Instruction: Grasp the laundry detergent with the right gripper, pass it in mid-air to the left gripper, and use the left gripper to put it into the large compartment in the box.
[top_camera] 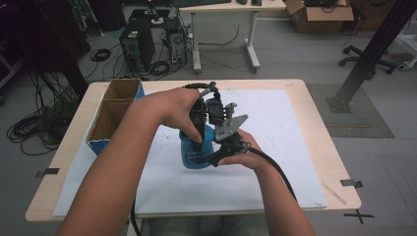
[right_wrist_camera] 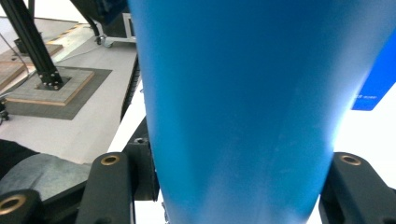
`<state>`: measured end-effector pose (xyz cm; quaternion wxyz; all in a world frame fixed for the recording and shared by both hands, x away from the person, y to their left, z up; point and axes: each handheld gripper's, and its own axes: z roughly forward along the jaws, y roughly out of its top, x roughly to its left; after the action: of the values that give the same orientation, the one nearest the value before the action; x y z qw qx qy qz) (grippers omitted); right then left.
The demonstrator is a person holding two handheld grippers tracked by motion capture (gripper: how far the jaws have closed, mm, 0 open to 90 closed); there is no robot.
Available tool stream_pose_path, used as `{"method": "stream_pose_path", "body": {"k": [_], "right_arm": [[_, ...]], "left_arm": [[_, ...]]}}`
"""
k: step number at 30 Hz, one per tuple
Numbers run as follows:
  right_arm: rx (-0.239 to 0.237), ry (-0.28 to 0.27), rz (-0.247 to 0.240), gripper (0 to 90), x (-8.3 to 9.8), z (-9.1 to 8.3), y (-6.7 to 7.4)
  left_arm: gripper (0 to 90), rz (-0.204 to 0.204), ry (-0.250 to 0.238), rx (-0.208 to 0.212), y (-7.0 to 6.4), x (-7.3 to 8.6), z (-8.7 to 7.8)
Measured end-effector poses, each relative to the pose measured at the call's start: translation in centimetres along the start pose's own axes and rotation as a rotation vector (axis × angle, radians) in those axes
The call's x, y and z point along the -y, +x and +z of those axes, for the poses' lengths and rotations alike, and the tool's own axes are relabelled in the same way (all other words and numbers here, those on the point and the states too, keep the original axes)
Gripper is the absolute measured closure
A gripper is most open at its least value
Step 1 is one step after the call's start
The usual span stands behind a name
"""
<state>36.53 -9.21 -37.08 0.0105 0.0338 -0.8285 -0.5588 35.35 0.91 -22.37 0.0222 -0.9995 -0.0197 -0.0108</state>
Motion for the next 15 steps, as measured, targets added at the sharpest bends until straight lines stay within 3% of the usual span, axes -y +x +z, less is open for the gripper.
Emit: {"method": "stream_pose_path", "body": {"k": [7, 11, 15], "right_arm": [[0.011, -0.021, 0.002, 40.1, 0.01, -0.20, -0.03], [0.031, -0.030, 0.018, 29.6, -0.04, -0.31, -0.01], [0.041, -0.027, 0.026, 28.0, 0.18, -0.41, -0.02]], "left_arm": [[37.5, -0.003, -0.010, -0.011, -0.09, 0.08, -0.29], [37.6, -0.001, -0.005, -0.007, -0.04, -0.04, -0.23], [37.6, 0.002, -0.005, -0.007, -0.13, -0.15, -0.24]]}}
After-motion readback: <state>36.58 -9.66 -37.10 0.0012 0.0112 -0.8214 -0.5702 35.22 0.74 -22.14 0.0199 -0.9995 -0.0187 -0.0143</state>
